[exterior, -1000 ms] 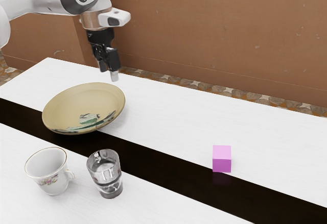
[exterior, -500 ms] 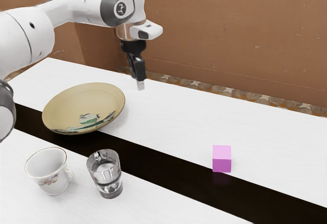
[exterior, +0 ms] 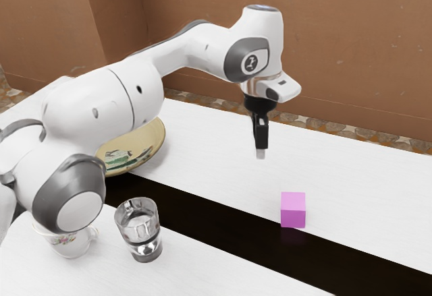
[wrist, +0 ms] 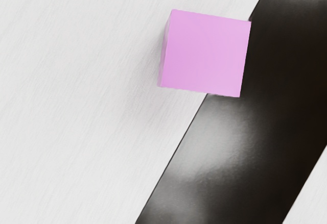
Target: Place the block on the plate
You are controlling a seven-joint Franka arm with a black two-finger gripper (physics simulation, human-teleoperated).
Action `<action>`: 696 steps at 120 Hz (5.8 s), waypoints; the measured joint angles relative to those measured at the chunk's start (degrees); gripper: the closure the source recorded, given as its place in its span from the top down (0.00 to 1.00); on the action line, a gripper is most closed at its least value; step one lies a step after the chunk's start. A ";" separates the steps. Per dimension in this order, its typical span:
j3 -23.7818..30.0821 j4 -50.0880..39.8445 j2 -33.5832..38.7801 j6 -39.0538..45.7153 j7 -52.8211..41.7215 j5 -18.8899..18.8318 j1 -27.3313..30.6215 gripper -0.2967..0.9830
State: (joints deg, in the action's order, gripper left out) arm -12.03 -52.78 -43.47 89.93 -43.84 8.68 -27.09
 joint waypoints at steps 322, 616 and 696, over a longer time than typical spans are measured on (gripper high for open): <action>-0.73 -10.13 5.34 11.13 -1.18 4.97 3.56 0.43; -0.80 -12.66 -2.28 13.10 -16.43 4.46 41.41 0.68; -0.41 -28.02 24.88 8.13 -12.37 2.00 18.23 0.76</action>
State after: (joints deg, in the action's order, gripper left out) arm -12.45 -80.80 -18.60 98.07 -56.21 10.68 -8.85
